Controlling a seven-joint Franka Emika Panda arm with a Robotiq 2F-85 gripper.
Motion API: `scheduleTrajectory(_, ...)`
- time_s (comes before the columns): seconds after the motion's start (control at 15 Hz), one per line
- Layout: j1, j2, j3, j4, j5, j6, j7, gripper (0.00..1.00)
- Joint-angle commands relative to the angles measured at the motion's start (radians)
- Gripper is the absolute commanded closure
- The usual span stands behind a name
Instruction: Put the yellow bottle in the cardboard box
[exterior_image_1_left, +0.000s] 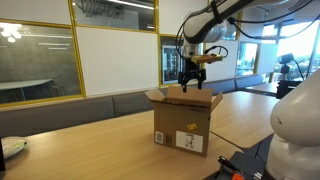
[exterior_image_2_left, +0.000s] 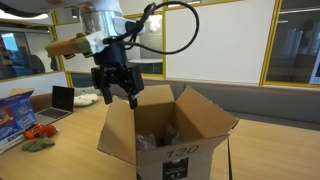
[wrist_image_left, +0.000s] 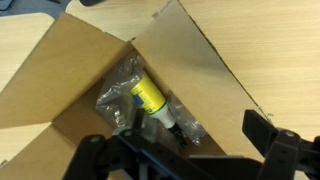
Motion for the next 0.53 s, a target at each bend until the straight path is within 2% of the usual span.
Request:
scheduleTrajectory(0.0,-0.036,-0.238,0.022,-0.170,0.026,0.003,0.083,0.00)
scheduleTrajectory(0.2,-0.049,-0.348,0.010,-0.259,0.021,-0.007,0.056,0.00)
scheduleTrajectory(0.33,-0.025,-0.424,0.002,-0.299,0.040,-0.071,-0.004,0.00)
scheduleTrajectory(0.47,-0.002,-0.444,-0.019,-0.266,0.076,-0.150,-0.067,0.00)
